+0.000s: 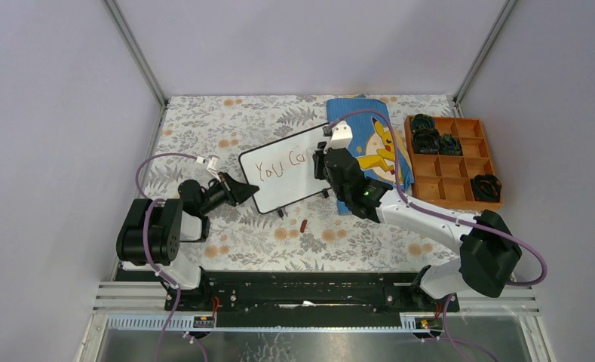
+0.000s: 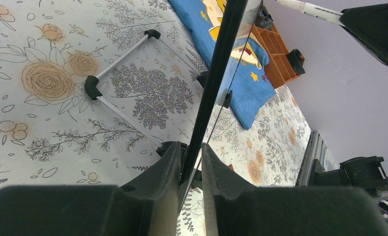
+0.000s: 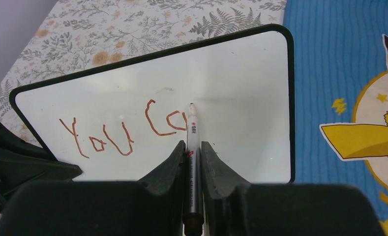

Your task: Write a sentence on the whiteboard

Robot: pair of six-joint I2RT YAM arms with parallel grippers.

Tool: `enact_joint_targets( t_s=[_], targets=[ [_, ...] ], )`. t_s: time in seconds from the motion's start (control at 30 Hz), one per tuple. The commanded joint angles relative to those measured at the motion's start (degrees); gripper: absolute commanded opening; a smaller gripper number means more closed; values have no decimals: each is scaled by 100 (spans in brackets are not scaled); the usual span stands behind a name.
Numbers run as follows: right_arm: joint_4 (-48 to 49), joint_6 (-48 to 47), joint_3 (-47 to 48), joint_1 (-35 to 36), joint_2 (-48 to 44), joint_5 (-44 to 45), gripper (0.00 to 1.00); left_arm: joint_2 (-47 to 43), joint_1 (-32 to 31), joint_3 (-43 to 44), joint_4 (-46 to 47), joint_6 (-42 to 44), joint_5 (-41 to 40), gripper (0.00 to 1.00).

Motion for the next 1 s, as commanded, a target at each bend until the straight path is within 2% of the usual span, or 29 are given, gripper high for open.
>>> enact_joint_targets(
  t_s=[0.0,0.97],
  targets=[
    [313,87,158,-42,-12,-164,0,105,-35,48,-283,246,-188,26],
    [22,221,-101,-59,199,-12,0,96,-53,63,-327,263,-199,26]
  ],
)
